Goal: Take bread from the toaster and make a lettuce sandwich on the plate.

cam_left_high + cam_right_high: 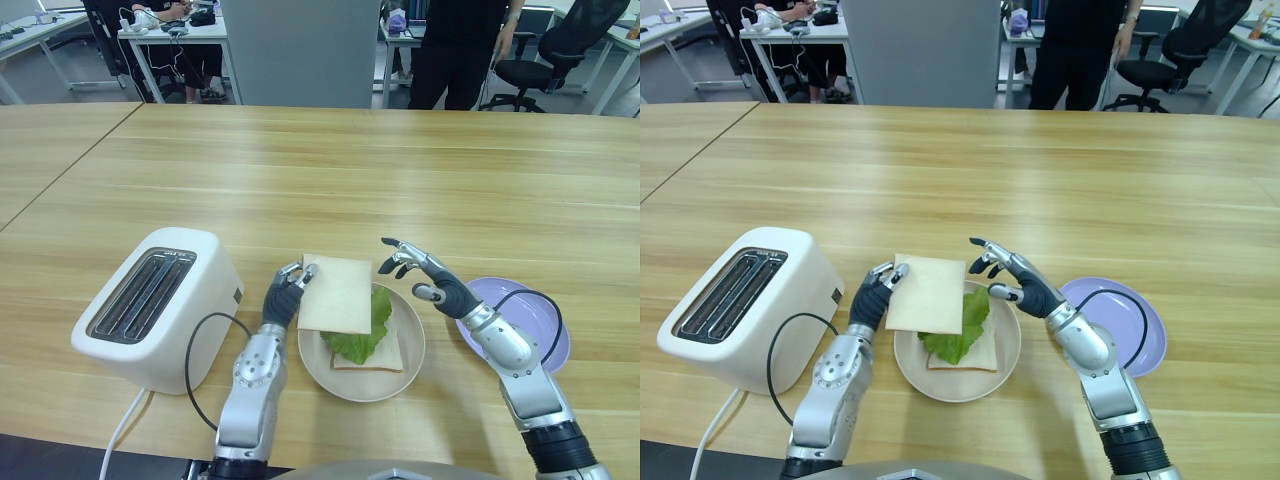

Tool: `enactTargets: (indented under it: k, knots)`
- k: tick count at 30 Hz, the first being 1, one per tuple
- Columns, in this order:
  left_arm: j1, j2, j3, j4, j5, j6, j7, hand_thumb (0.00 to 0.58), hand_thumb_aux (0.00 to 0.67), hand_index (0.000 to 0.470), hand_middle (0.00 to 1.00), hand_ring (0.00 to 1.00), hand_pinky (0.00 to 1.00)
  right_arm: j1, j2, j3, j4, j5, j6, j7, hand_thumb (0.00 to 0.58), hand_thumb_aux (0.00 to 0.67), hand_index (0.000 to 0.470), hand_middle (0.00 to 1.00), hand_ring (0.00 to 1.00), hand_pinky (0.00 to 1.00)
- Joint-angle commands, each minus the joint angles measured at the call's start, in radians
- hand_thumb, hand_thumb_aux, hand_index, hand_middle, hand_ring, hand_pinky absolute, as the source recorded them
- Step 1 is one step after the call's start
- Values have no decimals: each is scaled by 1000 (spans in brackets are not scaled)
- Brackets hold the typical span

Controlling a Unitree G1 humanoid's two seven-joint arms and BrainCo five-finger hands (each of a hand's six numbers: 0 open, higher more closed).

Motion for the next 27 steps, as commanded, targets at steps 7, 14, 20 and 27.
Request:
enactTargets:
  k: [7,14,20,27]
  knots:
    - [-71,-111,-88,86,51,17,143,580,670,460,1000,1000,1000,-25,-21,52,26,-134,-51,-36,0,0,0,361,361,361]
    - [-113,-91,-109,183,48,-24,179,580,670,460,1000,1000,1000,-37,-61,77,46,-304,-88,-112,0,0,0,349,349,349]
    - [-116,-88,-123,263,39,-54,180,580,670,460,1000,1000,1000,-48,-126,110,31,-567,-114,-254,0,0,0,337,337,337]
    - [-103,-88,-121,266,20,-60,176,580,670,460,1000,1000,1000,-58,-172,158,113,-708,-125,-414,0,0,0,259,259,259]
